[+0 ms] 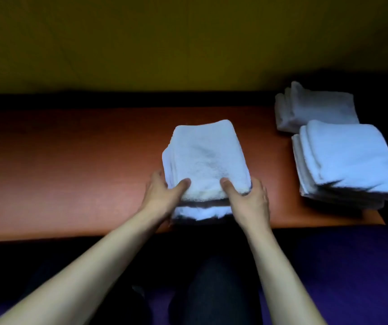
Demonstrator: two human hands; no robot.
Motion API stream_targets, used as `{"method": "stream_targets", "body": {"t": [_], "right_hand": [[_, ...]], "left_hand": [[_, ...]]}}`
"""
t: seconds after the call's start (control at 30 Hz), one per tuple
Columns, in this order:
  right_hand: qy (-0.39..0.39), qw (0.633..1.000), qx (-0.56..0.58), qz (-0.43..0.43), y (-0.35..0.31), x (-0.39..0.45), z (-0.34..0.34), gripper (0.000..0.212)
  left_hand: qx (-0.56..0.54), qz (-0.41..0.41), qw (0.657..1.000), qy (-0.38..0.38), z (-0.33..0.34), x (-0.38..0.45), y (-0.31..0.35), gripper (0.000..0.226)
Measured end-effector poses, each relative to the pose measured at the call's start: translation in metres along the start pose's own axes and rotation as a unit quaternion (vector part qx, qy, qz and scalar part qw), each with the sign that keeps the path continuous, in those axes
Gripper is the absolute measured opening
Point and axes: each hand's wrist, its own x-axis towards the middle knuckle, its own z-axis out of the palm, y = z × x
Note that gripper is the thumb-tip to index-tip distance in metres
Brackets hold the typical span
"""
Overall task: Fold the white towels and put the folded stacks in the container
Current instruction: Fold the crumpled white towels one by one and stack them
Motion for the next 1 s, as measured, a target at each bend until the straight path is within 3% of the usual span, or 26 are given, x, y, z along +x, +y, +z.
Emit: {"method": "stream_targets", "body": {"t": [0.1, 0.17, 0.3, 0.53, 1.0], "right_hand": [[0.033, 0.993, -0.044, -0.106, 0.004, -0.015, 0.001, 0.083], [0.012, 0.984, -0.043, -0.173, 0.009, -0.018, 0.001, 0.080], [-0.009, 0.978, -0.033, -0.204, 0.019, -0.016, 0.005, 0.072], [0.041, 0.976, -0.055, -0.205, 0.022, 0.006, 0.016, 0.069], [0.111, 0.974, -0.039, -0.194, -0.011, 0.158, 0.005, 0.065]], "left_hand": [[0.007, 0.039, 0.999, -0.006, -0.002, -0.014, -0.022, 0.088], [0.007, 0.087, 0.996, -0.013, 0.001, -0.021, -0.029, 0.077], [0.030, 0.167, 0.985, -0.039, 0.014, -0.044, -0.036, 0.070], [0.074, 0.209, 0.974, -0.034, 0.025, -0.014, -0.026, 0.085], [0.095, 0.253, 0.961, -0.051, 0.097, 0.121, 0.050, 0.083]]}}
